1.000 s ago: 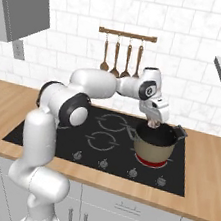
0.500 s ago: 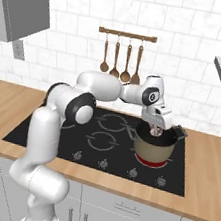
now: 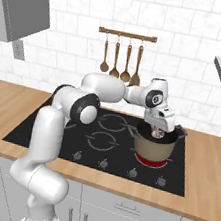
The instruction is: Put the bell pepper and garlic in the pot. Retrieve the spatula and lightly stir the vegetables in the pot.
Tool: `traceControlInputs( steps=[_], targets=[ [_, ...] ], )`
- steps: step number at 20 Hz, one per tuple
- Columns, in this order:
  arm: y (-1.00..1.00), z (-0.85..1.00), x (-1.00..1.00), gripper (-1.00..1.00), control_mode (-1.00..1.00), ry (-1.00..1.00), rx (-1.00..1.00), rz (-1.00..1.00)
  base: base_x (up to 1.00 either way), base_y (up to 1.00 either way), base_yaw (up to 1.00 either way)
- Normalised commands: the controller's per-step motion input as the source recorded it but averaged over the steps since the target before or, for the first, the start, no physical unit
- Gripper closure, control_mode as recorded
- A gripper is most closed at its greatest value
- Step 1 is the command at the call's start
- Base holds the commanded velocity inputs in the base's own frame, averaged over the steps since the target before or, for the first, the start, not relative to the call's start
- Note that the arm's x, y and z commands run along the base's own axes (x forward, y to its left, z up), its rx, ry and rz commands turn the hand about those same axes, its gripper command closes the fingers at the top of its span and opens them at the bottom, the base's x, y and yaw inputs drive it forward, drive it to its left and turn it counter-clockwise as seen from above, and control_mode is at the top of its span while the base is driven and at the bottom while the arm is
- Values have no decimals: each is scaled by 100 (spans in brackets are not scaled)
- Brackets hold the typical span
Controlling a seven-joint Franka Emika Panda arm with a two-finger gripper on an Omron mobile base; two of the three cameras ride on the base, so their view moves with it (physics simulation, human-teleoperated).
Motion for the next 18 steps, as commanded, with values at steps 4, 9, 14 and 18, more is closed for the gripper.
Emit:
traceControlInputs(
  steps=[4,9,14,18],
  targets=[
    [-17,-20,-3,100,-100,-4,8,0,0,0,0],
    [-5,-12,-16,-100,-100,-3,4,-5,0,0,0],
    [-19,-4,-12,-100,-100,-7,7,-8,0,0,0],
    [-12,3,-13,-100,-100,-20,8,-12,0,0,0]
  ],
)
